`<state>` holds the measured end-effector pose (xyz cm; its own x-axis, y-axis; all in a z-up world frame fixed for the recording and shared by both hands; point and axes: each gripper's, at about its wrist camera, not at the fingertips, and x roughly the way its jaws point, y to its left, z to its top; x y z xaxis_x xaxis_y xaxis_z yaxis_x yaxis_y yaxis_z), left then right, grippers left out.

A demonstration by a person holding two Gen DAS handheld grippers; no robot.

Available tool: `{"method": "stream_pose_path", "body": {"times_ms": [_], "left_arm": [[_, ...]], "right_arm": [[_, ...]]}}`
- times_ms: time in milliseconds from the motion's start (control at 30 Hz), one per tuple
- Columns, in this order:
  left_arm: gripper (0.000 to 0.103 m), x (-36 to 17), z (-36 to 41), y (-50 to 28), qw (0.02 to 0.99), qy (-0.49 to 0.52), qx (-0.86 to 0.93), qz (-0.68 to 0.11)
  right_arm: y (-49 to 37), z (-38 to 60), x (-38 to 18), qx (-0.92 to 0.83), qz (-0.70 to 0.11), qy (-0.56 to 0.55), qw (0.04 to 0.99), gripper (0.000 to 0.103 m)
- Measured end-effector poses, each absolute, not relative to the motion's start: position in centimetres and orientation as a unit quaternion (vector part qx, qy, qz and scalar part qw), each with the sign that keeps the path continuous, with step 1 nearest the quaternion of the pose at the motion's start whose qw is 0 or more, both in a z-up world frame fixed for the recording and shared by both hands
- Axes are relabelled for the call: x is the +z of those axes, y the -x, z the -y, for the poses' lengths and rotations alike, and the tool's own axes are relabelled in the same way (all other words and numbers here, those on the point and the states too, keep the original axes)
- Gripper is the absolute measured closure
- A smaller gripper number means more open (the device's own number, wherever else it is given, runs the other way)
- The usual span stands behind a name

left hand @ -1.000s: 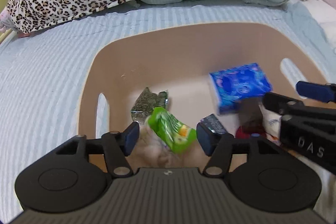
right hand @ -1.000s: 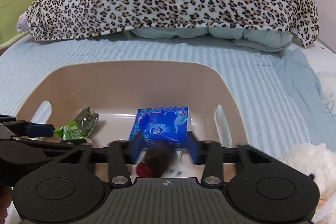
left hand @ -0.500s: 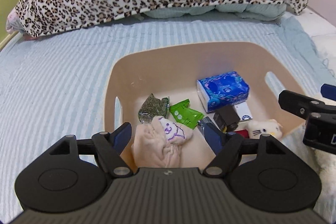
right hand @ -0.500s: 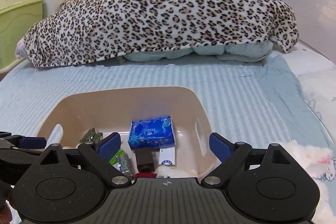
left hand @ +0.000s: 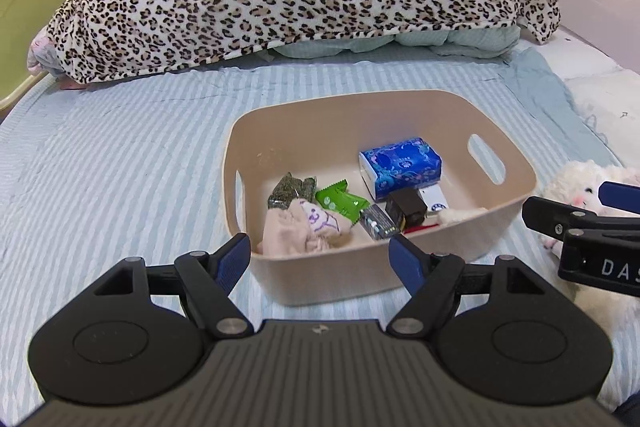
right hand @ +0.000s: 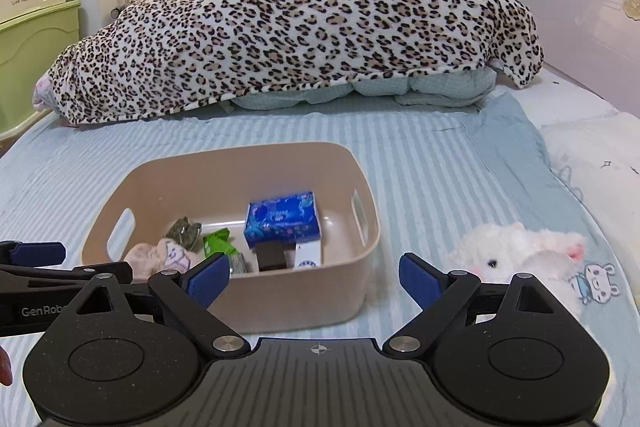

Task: Organize objects

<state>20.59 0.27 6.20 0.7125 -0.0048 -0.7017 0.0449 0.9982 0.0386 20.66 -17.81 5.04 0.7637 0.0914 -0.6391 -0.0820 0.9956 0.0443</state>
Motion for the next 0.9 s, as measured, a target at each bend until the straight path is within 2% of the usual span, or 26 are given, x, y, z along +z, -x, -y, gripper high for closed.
{"method": "stream_pose_path", "body": {"times_ms": [900], "left_arm": [[0.026,5.3,0.0,-9.1,0.932,-0.026,-0.017,-0.361]], "right_arm": [[-11.2,20.0,3.4,0.077,-0.357,-0.031,0.93,0.01]]}}
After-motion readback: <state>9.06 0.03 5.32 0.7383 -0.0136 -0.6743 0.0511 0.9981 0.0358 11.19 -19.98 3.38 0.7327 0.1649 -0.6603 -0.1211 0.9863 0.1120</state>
